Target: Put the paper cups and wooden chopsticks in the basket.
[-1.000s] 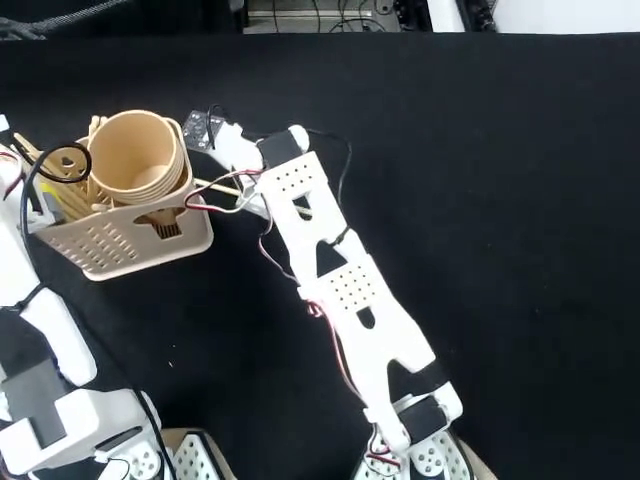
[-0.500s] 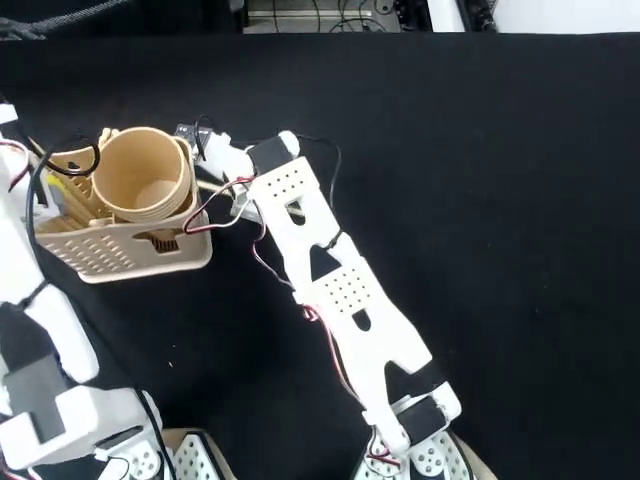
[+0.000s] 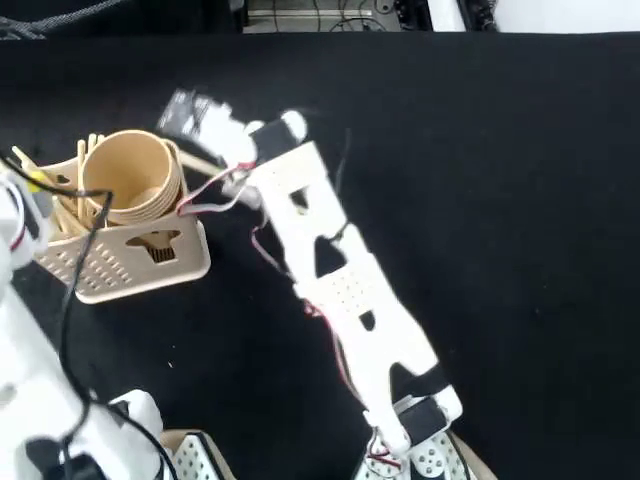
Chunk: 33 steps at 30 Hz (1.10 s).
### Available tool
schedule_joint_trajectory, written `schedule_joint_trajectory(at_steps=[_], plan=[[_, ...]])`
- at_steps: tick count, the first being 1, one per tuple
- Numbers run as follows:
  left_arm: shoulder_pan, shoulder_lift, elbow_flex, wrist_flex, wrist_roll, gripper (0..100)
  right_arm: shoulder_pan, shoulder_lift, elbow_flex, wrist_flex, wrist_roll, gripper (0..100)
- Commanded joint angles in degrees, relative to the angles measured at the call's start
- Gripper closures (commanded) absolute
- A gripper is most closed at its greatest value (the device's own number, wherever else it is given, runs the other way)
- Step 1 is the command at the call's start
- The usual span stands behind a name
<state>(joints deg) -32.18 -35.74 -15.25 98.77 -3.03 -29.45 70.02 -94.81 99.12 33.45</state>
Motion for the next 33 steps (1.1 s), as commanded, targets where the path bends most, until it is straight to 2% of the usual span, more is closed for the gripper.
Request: schedule_joint_trajectory(at_steps=[1, 6, 11, 15, 18, 21, 24, 28, 33], plan=[[-0.13, -3.78, -2.68, -1.41, 4.22, 80, 3.34, -9.98, -1.01, 1.76, -7.12, 98.8], [-9.36, -3.08, 0.04, -2.11, 8.88, 80, 3.96, -22.29, -1.01, 1.85, -15.03, 98.8], [-16.57, -3.25, 5.93, -3.52, 6.68, 80, 2.29, -38.90, -0.92, 1.32, -23.47, 98.8], [-20.44, -3.25, 11.65, -3.52, 4.57, 81, -4.04, -50.86, -0.84, 0.97, -23.74, 98.8], [-22.55, -3.34, 15.96, -3.52, 1.41, 81, -13.10, -55.43, -0.84, -3.34, -18.37, 98.8], [-24.84, -3.34, 21.23, -3.69, -1.23, 81, -21.71, -55.25, -0.66, -8.53, -12.31, 98.8], [-27.91, -4.92, 28.26, -7.38, -3.16, 81, -26.90, -52.53, -0.31, -16.53, -10.20, 98.8], [-30.90, -13.71, 41.54, -13.54, -4.22, 81, -29.89, -45.23, -0.66, -26.64, -14.68, 98.8], [-30.99, -33.41, 61.67, -20.40, -4.40, 81, -30.59, -35.21, -0.92, -37.27, -23.03, 98.8]])
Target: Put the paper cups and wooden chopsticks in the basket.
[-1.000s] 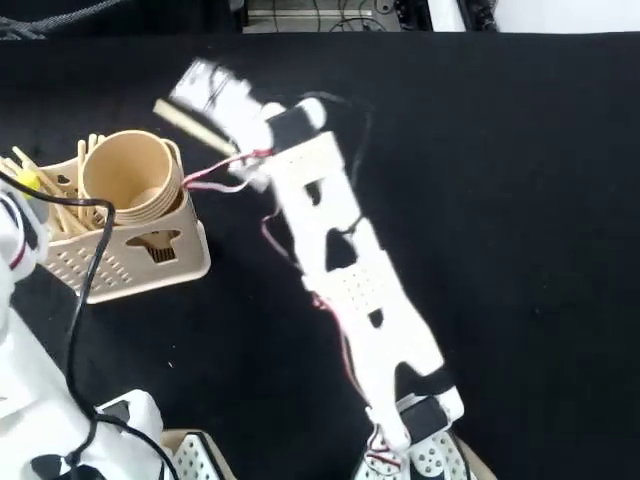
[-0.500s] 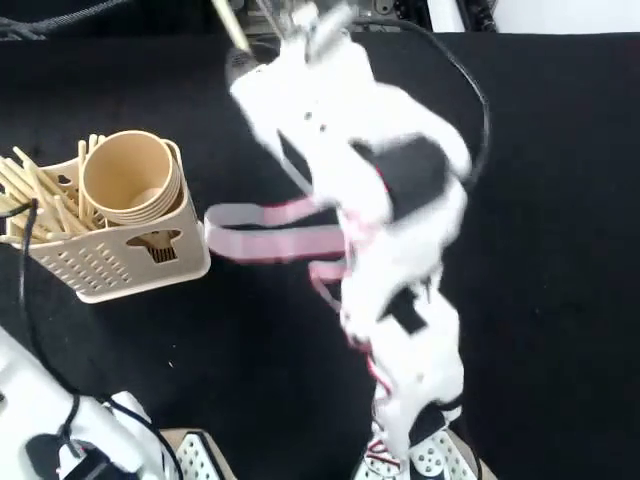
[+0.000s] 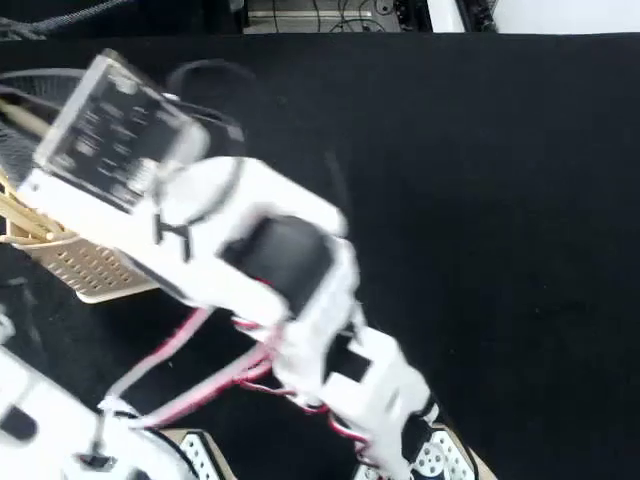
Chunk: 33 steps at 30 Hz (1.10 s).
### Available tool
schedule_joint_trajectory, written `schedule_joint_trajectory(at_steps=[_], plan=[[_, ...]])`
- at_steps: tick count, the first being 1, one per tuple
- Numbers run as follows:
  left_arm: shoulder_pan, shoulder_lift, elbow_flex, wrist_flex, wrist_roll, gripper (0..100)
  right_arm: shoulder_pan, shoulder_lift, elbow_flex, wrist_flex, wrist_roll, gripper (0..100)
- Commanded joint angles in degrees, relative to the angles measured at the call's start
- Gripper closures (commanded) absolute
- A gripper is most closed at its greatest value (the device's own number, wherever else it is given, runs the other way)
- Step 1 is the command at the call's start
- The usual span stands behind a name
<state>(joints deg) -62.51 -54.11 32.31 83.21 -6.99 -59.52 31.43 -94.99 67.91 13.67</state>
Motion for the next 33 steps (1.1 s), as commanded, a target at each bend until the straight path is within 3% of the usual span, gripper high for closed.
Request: schedule_joint_trajectory(at_steps=[1, 9, 14, 26, 30, 33], plan=[[-0.40, -19.52, 18.51, -5.89, -0.44, 81, -0.35, 5.14, -0.75, -7.91, -3.78, 98.8], [-0.31, -52.13, 45.85, -14.07, -0.26, 80, 1.58, 11.82, -0.84, -12.57, -3.96, 98.8], [-0.22, -47.12, 52.09, -18.99, -0.09, 81, 2.46, 16.22, -0.84, -14.33, -4.04, 98.8], [-0.31, -50.64, 62.02, -19.25, -0.44, 81, 2.11, 29.67, -1.10, -33.76, -7.91, 98.8], [-0.31, -50.46, 62.02, -19.25, -0.44, 81, 1.85, 28.35, -1.19, -34.11, -7.21, 98.8], [-0.31, -50.46, 62.02, -19.25, -0.44, 81, 1.93, 25.27, -1.19, -28.22, -5.89, 98.8]])
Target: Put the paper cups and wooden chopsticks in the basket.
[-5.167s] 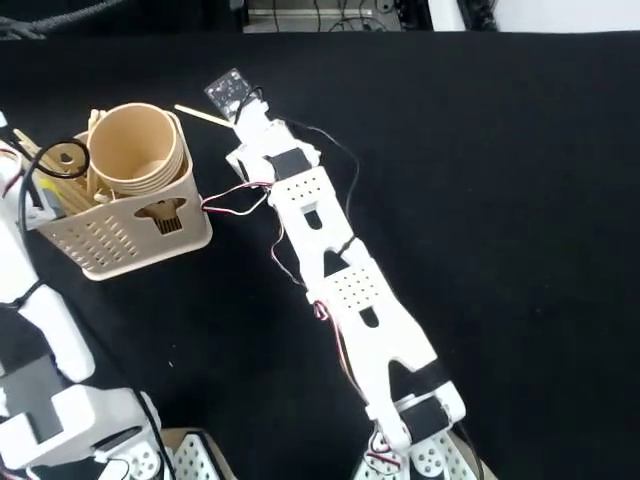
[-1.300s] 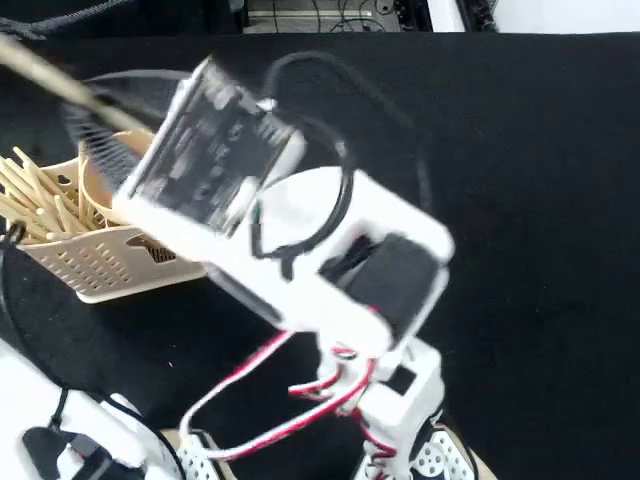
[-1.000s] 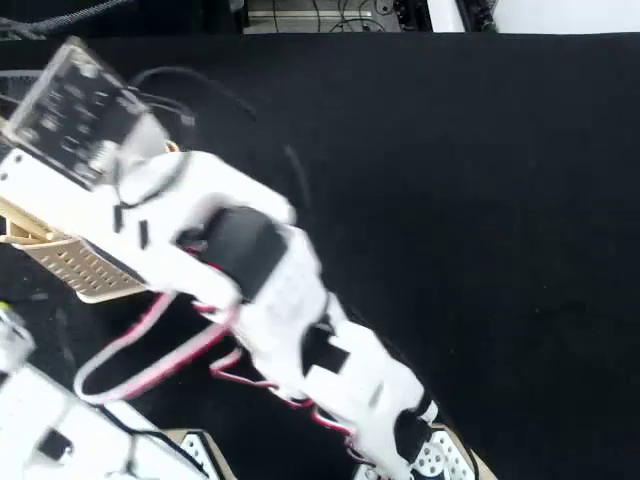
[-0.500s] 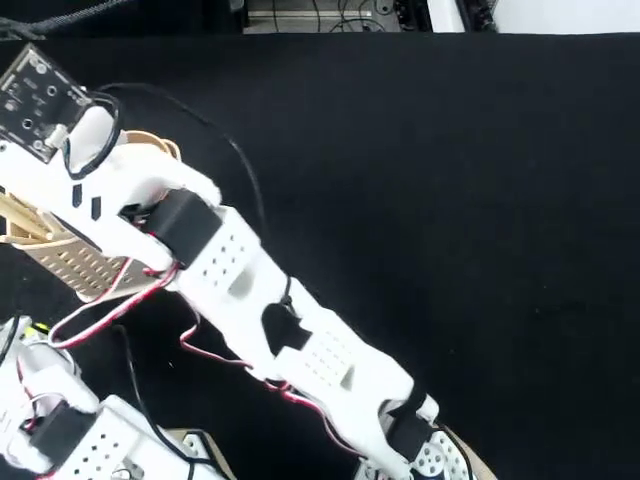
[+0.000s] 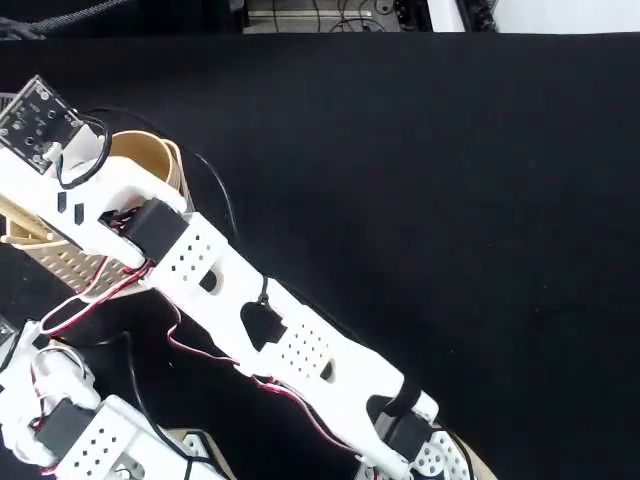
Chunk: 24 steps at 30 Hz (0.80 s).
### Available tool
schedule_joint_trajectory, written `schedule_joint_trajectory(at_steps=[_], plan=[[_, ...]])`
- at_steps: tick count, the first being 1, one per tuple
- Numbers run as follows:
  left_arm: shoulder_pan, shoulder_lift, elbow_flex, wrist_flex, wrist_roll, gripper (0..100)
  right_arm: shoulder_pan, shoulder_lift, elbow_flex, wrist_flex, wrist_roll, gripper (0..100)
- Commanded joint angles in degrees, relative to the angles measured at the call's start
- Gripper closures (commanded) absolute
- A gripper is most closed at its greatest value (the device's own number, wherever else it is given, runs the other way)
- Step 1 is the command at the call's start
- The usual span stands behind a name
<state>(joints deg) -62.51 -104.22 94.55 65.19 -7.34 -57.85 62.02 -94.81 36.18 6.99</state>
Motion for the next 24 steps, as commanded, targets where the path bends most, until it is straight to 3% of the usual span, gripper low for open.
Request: schedule_joint_trajectory(at_steps=[1, 8, 15, 24], plan=[[-0.31, -0.35, -0.22, -1.23, -0.09, 81, 0.18, -6.73, -1.36, 5.89, 0.79, 98.8], [-0.22, -0.35, -0.22, -1.23, -0.09, 81, -0.18, -21.14, -1.36, 13.36, 0.97, 98.8], [-0.13, -0.35, -0.22, -1.23, -0.09, 81, -0.26, -38.02, -1.27, 42.55, 0.09, 98.8], [-0.13, -0.35, 0.40, -1.23, -0.09, 81, -2.37, -44.62, -1.10, 65.14, -6.86, 98.8]])
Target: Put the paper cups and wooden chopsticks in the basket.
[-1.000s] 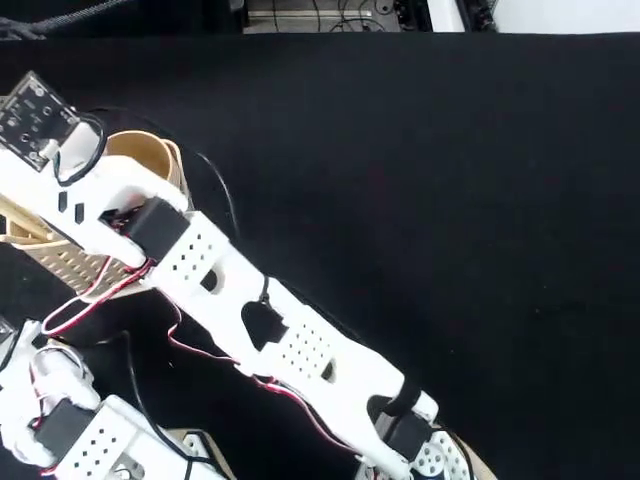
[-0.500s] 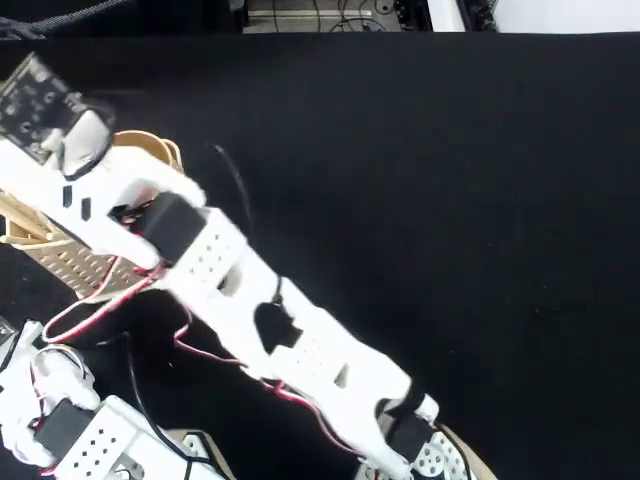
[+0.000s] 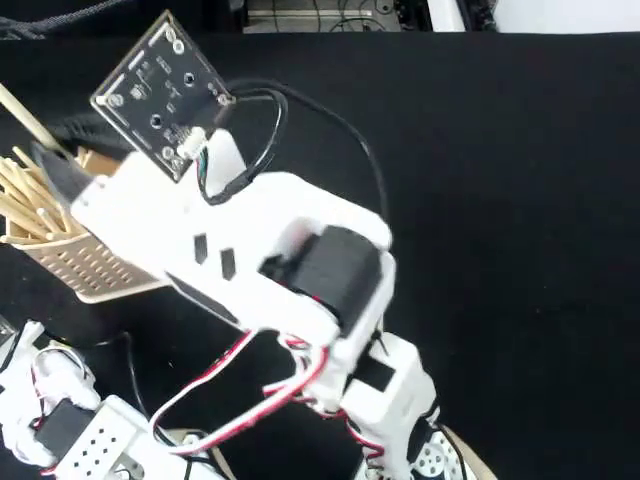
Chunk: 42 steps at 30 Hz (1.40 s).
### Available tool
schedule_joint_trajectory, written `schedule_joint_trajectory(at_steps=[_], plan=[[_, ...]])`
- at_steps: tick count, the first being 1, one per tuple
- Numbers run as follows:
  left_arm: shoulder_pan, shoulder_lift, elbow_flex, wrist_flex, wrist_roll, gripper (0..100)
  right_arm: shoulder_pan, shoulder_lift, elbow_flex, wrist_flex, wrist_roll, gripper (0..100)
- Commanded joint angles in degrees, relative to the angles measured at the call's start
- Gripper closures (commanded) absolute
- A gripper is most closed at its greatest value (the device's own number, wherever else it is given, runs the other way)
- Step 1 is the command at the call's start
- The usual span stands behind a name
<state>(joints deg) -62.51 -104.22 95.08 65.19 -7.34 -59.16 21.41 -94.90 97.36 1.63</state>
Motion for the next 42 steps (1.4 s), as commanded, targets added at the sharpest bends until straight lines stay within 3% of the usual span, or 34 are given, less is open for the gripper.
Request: schedule_joint_trajectory(at_steps=[1, 10, 24, 29, 37, 42], plan=[[-0.13, -0.35, -0.13, -1.23, -0.09, 81, -0.97, -4.88, -1.01, 3.87, -2.73, 98.8], [2.33, -0.26, 1.36, -2.73, -2.02, 81, -0.97, -13.58, 2.95, 4.04, -3.43, 98.8], [3.65, -0.26, 1.45, -2.64, -4.04, 81, -6.68, -39.43, 62.99, -0.53, -3.25, 98.8], [3.65, -0.26, 1.45, -2.64, -4.04, 81, -6.95, -46.81, 84.00, -24.97, -1.32, 98.8], [3.74, -0.26, 2.15, -2.81, -4.31, 81, -7.03, -51.56, 115.82, -97.23, 10.20, 98.8], [3.74, -0.26, 2.15, -2.81, -4.22, 81, -6.77, -45.49, 118.37, -114.20, 15.65, 98.8]])
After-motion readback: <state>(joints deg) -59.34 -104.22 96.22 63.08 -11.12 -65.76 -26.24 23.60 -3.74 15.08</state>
